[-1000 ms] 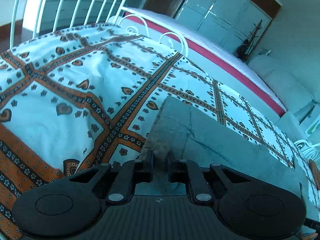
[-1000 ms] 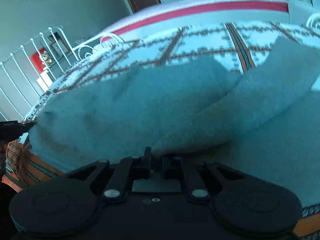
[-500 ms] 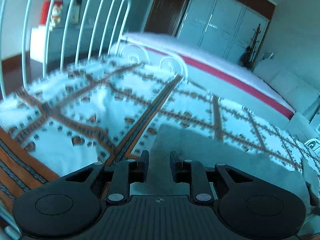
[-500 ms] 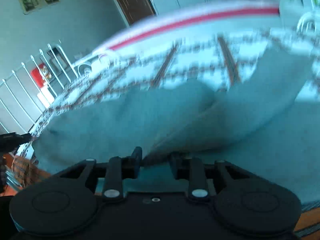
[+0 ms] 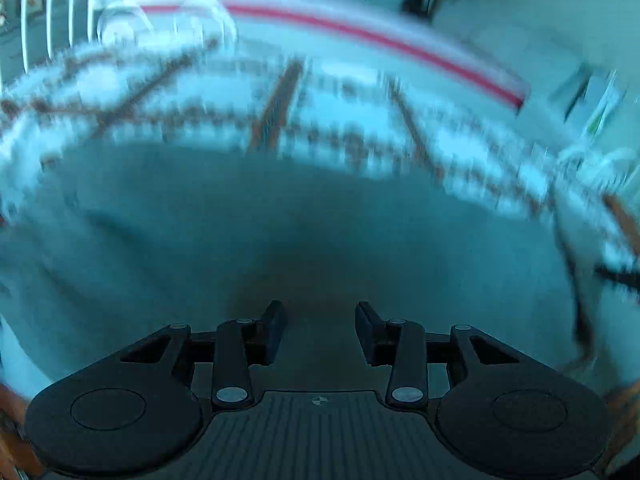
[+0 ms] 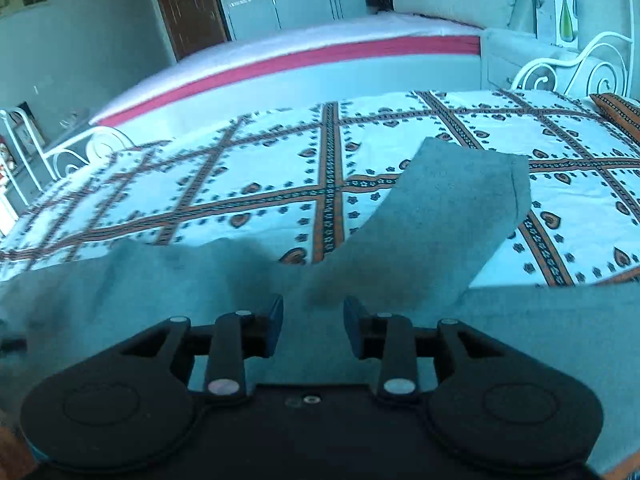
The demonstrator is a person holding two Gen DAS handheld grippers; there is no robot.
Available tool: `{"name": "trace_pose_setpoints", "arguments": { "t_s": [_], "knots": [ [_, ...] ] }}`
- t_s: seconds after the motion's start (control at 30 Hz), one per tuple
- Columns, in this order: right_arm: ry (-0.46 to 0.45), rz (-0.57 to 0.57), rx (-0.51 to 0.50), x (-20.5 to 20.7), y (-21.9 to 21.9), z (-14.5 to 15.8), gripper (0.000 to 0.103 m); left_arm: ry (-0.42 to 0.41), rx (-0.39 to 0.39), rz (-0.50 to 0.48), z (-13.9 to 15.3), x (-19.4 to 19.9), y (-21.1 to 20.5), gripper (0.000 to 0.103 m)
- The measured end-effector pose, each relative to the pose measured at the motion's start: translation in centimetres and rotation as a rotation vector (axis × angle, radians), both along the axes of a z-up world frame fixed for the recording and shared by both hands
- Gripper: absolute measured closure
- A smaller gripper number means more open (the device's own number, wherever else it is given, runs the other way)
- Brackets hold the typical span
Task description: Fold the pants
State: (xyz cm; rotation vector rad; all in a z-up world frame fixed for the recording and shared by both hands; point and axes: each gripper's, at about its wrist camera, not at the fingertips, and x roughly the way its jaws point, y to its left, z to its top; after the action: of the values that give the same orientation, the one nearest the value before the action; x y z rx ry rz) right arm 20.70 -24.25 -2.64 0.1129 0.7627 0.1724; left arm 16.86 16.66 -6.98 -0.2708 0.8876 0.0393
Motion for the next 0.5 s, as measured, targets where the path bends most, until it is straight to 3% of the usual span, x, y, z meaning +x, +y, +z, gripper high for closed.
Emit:
{"name": "trace_pose_setpoints", "arguments": {
  "t_s": [0.07, 0.1, 0.17, 0.2, 0.23, 0.27, 0.3, 0.5],
  "knots": [
    [0.001, 0.0, -0.027, 1.1, 0.5, -0.6, 0.072, -0.002, 0.05, -0.025, 0.4, 0.1, -0.9, 0.059],
    [0.002, 0.004, -0.044, 1.8, 0.9, -1.0, 0.065, 0.002, 0.072, -0.038, 0.3, 0.1, -1.2, 0.051],
    [0.017, 0.009, -0.096, 2.6, 1.7, -1.6, 0.058, 0.002, 0.068, -0.045, 0.1, 0.0, -1.5, 0.041],
    [0.03, 0.008, -0.147, 2.9, 2.2, -2.1, 0.06, -0.001, 0.075, -0.051, 0.1, 0.0, -1.8, 0.039],
    [0.046, 0.015, -0.163, 3.1, 2.3, -2.5, 0.065, -0.003, 0.094, -0.054, 0.2, 0.0, -2.0, 0.039],
    [0.062, 0.026, -0.155, 3.0, 2.2, -2.7, 0.091, -0.003, 0.111, -0.057, 0.1, 0.0, -2.2, 0.039],
    [0.079, 0.037, -0.132, 2.9, 2.0, -2.8, 0.103, -0.002, 0.124, -0.061, 0.1, 0.3, -2.4, 0.039],
    [0.052, 0.002, -0.155, 0.5, 0.3, -1.5, 0.103, 0.0, 0.23, -0.09, -0.2, 0.6, -4.1, 0.039]
  ]
}}
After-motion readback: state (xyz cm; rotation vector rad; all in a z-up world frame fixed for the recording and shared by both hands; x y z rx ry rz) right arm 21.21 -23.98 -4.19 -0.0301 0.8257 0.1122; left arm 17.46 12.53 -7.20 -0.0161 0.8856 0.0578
